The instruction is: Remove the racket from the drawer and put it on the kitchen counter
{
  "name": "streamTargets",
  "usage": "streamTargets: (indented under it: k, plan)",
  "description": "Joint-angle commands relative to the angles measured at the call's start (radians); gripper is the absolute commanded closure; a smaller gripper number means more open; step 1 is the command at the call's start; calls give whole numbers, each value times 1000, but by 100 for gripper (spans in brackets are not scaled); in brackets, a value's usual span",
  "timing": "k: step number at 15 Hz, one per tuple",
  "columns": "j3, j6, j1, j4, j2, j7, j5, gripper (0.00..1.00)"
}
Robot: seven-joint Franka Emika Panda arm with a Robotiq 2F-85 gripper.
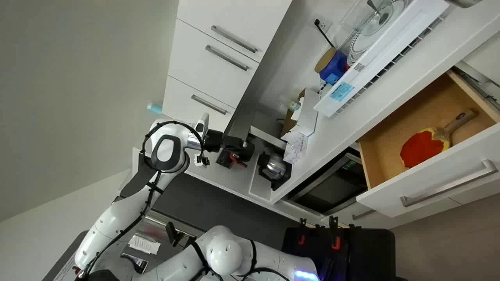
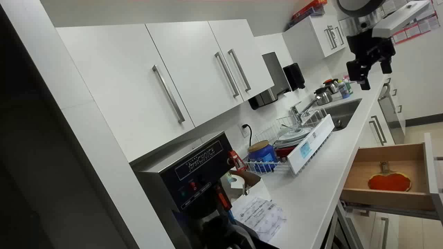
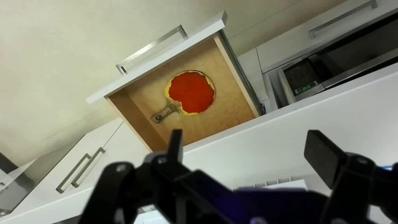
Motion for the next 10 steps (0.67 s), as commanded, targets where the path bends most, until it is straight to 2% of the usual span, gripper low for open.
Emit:
streamTargets:
  k: [1,6,10]
  plan:
    - [-6,-5,9,3,0,5,-5,0]
    - [-6,-5,9,3,0,5,-5,0]
    - [-41,181,-35,29,131,118,6,0]
